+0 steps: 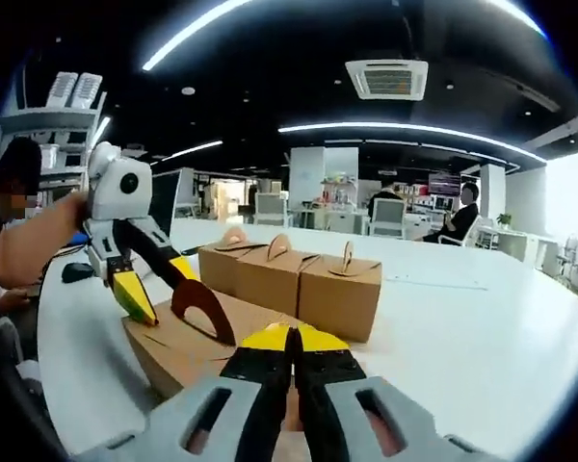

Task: Pick up one paper box from the group, open the paper box, and remove the item inside

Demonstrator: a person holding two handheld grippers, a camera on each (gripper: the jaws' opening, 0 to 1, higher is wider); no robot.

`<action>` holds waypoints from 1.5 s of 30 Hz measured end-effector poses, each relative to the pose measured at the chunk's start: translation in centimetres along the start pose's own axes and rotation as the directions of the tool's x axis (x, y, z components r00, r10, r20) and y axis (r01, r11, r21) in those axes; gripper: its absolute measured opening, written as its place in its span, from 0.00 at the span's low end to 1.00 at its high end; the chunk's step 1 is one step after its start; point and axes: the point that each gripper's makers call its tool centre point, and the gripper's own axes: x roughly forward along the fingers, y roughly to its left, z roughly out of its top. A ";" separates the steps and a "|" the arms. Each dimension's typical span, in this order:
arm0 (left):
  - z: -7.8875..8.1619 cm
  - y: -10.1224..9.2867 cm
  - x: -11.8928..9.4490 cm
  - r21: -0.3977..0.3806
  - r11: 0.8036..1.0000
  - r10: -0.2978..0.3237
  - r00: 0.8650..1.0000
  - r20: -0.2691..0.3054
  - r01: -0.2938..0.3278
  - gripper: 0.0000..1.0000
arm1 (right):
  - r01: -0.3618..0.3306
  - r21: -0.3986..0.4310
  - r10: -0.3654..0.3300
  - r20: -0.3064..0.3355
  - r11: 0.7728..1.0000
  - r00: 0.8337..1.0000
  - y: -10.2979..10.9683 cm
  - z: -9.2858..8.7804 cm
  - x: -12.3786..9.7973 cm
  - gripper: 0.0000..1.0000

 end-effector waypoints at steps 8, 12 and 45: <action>0.0 0.0 0.0 -0.002 1.000 0.001 1.000 0.003 -0.001 0.31 | -0.003 0.017 0.004 -0.012 1.000 1.000 0.1 -0.8 0.4 0.03; 0.0 0.0 0.0 -0.001 1.000 0.002 1.000 0.004 -0.002 0.31 | -0.004 0.023 0.005 -0.025 1.000 1.000 0.3 -1.3 0.4 0.03; 0.1 -0.1 0.1 -0.006 1.000 0.007 1.000 0.019 -0.007 0.30 | -0.037 0.087 0.048 -0.122 0.995 0.991 2.7 -4.9 0.0 0.03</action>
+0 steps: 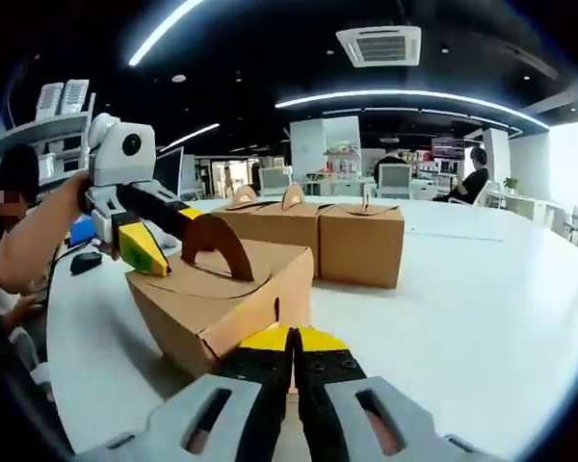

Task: Pick up one paper box from the group, open the paper box, and remove the item inside

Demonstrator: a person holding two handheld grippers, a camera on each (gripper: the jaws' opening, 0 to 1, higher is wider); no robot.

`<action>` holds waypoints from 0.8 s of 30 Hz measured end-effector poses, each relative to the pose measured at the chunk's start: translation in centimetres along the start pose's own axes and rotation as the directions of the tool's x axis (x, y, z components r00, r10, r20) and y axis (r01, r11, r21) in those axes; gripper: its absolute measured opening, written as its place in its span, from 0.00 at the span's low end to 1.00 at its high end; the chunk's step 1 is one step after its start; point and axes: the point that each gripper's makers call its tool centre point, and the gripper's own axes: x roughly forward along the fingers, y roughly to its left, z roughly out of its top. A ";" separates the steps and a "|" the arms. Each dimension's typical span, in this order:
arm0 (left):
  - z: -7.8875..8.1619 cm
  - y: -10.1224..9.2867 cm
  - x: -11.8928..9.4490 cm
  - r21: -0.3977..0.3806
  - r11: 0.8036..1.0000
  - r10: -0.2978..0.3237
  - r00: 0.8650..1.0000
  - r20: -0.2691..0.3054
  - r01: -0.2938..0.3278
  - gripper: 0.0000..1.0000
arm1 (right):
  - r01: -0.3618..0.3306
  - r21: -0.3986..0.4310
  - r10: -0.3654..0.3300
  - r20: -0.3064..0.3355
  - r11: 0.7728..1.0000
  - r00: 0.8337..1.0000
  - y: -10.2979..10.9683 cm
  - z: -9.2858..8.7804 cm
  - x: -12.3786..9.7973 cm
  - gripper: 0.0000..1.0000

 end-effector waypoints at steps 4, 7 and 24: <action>0.0 0.0 0.0 0.000 1.000 0.001 1.000 0.001 -0.001 0.30 | -0.002 0.004 0.002 -0.003 1.000 1.000 -0.1 0.0 0.0 0.03; 0.0 0.0 0.0 0.000 1.000 0.002 1.000 0.001 -0.002 0.30 | -0.003 0.001 0.003 -0.006 1.000 1.000 -0.1 0.0 0.1 0.03; 0.0 0.2 0.0 -0.006 1.000 0.015 1.000 0.012 -0.015 0.30 | 0.071 -0.010 -0.070 0.100 0.997 0.993 -3.2 3.4 -1.4 0.10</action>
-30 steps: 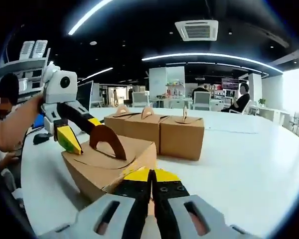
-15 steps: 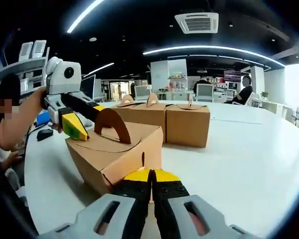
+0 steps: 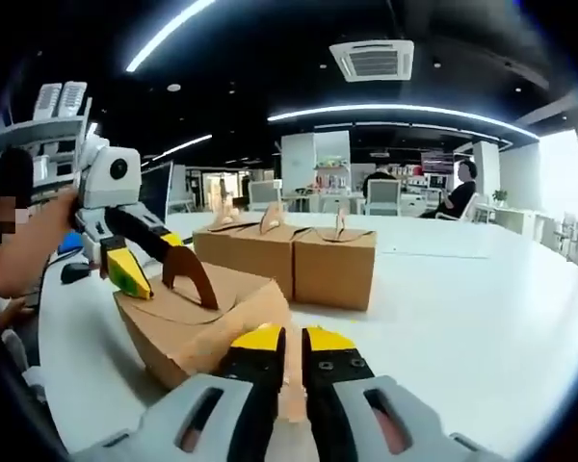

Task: Pick up one paper box from the group, open the paper box, and remove the item inside

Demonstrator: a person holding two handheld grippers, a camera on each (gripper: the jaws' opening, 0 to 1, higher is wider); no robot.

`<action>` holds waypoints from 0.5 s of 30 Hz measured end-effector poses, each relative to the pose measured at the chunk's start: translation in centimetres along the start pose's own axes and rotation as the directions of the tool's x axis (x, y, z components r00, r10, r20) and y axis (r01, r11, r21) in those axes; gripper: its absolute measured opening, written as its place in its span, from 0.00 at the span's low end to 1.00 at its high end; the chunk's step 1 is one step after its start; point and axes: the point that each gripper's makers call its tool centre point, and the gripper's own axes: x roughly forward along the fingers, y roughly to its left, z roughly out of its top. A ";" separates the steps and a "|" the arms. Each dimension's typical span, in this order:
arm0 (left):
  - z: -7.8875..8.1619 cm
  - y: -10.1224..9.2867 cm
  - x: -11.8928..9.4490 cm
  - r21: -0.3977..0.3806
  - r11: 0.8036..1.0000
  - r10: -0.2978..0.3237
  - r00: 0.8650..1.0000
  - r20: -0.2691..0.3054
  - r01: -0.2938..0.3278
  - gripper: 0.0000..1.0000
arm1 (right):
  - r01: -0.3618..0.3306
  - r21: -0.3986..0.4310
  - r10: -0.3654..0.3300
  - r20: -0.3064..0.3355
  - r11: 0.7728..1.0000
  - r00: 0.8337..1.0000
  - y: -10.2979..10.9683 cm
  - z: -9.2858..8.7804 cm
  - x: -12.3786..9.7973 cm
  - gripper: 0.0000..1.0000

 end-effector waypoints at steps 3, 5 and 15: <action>0.0 -0.1 0.0 -0.001 1.000 0.001 1.000 0.004 -0.001 0.30 | 0.003 0.006 -0.003 0.030 1.000 1.000 -0.2 1.3 -0.3 0.11; 0.1 -0.2 0.0 -0.002 1.000 0.003 1.000 0.006 -0.003 0.30 | 0.002 -0.009 -0.001 0.052 1.000 0.999 0.1 2.0 -0.5 0.11; 0.2 -0.1 0.0 -0.005 1.000 0.010 1.000 0.015 -0.009 0.30 | -0.064 -0.043 0.069 0.122 0.997 0.990 1.9 4.2 -1.2 0.21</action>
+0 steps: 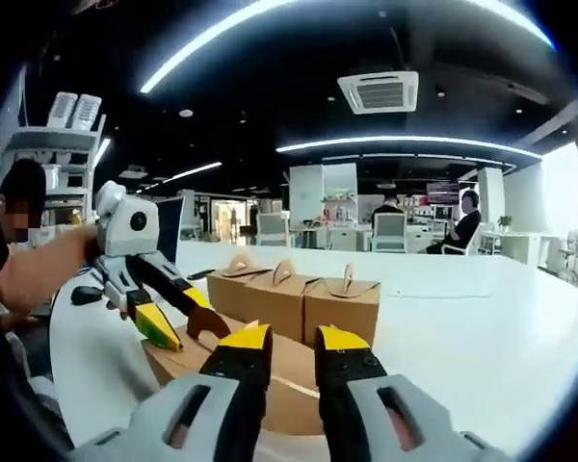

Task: Pick up one paper box from the group, open the paper box, and remove the item inside

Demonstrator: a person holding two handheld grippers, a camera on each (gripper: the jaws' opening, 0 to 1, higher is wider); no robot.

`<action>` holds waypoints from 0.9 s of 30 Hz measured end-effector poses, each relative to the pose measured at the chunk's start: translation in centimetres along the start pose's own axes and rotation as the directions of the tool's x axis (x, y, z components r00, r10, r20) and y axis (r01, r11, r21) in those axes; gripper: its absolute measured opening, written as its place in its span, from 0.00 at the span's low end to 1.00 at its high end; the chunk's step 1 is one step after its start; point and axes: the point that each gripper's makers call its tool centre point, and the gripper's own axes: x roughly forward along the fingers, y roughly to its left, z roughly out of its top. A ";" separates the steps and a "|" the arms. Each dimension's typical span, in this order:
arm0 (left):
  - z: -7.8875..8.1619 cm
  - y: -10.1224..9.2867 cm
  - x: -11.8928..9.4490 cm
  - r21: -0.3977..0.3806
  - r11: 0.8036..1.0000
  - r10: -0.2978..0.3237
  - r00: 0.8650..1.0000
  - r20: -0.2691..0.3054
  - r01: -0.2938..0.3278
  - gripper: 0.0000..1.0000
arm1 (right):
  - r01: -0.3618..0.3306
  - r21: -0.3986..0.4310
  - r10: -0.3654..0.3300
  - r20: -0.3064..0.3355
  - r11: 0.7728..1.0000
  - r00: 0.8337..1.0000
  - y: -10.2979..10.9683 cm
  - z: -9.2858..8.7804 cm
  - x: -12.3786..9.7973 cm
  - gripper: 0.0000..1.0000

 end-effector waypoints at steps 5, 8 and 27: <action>0.0 0.1 0.0 -0.004 1.000 0.001 1.000 0.006 -0.001 0.30 | -0.057 -0.009 0.057 -0.012 0.998 0.998 1.1 -0.5 -0.3 0.24; 0.1 0.0 0.0 -0.004 1.000 0.006 1.000 0.009 -0.006 0.30 | -0.133 -0.036 0.132 -0.023 0.990 0.991 2.6 -0.9 -0.6 0.25; 0.4 -0.7 0.2 0.038 0.997 0.064 0.997 0.039 -0.066 0.32 | -0.332 -0.038 0.331 -0.034 0.943 0.943 5.0 -2.5 -0.2 0.33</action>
